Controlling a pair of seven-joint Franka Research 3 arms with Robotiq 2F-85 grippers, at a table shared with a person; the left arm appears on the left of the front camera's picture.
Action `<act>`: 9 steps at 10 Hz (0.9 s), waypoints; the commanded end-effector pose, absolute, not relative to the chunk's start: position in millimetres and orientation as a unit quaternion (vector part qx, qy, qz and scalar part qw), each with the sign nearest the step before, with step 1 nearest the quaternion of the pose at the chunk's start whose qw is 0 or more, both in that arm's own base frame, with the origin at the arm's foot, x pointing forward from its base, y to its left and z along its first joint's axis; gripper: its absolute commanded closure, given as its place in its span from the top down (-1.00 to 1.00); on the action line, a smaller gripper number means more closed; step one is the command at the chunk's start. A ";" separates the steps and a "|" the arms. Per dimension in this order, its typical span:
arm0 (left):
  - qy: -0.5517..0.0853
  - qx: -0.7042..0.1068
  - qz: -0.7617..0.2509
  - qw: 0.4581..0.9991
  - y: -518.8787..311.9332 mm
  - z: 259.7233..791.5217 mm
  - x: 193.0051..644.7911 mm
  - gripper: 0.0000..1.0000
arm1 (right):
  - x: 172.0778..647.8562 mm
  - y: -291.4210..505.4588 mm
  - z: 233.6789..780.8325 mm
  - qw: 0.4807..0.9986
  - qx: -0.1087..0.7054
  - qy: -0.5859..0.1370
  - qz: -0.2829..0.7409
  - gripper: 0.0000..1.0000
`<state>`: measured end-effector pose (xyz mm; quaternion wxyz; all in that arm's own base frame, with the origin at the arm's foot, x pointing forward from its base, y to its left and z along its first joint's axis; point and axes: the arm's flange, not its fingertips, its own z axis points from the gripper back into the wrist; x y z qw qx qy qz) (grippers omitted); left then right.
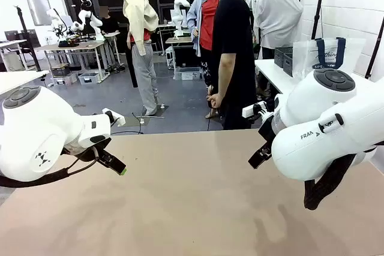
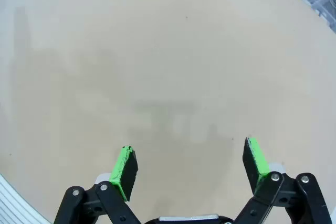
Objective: Transfer purchased items from the store into the shopping bag.
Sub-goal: Open the Reusable shopping bag in the center of the table.
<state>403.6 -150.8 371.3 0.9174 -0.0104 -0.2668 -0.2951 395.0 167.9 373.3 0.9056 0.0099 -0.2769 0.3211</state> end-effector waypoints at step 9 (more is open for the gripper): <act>-0.267 -0.010 -0.295 0.917 -150.8 371.4 403.6 1.00 | 395.0 167.9 373.3 0.906 0.010 -0.277 0.321 1.00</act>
